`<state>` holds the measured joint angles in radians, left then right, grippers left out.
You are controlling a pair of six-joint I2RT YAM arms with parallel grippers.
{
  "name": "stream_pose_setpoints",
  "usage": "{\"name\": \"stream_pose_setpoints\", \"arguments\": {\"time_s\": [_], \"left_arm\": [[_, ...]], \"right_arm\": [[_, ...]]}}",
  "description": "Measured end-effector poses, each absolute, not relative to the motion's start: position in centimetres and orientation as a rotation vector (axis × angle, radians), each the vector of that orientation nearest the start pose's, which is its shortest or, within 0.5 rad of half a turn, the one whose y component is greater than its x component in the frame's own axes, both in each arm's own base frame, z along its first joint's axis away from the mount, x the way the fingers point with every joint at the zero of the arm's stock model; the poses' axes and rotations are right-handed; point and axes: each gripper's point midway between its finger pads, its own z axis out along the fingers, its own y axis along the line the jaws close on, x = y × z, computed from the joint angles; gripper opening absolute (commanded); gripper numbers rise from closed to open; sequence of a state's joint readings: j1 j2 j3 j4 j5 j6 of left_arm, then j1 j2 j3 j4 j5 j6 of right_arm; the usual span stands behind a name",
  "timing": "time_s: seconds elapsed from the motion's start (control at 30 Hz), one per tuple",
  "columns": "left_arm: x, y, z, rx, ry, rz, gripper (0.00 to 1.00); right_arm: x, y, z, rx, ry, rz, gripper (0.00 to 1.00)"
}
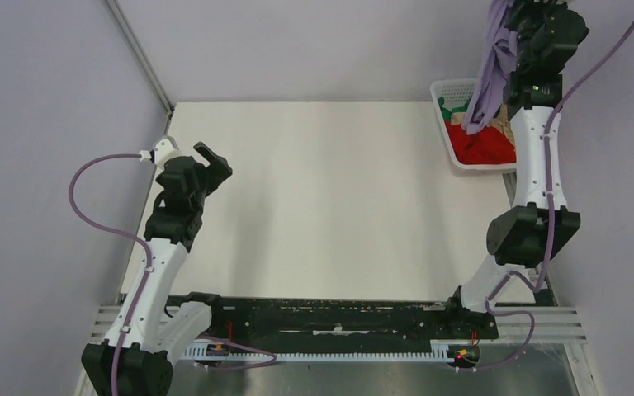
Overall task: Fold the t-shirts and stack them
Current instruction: Grab crumpled tshirt from bin with the right arm, then move the tshirt to the center of the board
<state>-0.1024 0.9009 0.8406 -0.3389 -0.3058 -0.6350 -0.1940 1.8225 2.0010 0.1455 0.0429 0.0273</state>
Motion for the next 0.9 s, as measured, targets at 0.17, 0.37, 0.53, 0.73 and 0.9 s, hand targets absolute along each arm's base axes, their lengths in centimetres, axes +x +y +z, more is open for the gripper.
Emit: {"name": "stream_pose_setpoints", "arguments": {"time_s": [0.17, 0.37, 0.53, 0.73, 0.9], "left_arm": [[32.1, -1.0, 24.1, -0.682, 1.828, -0.226, 1.00], [31.1, -1.8, 23.5, -0.654, 1.848, -0.276, 1.00], [29.4, -1.9, 23.8, -0.666, 1.842, -0.299, 1.00], [27.1, -1.8, 23.8, -0.706, 1.831, -0.326, 1.00], [26.0, -1.8, 20.2, -0.761, 1.930, -0.302, 1.00]], "right_arm": [[50.2, 1.1, 58.7, -0.066, 1.091, 0.085, 0.00], [43.3, 16.7, 61.5, -0.348, 0.997, 0.417, 0.00], [40.0, 23.2, 59.3, -0.455, 1.021, 0.565, 0.00], [40.2, 23.7, 47.2, -0.423, 1.272, 0.589, 0.07], [40.9, 19.8, 27.1, -0.246, 1.728, 0.427, 0.81]]}}
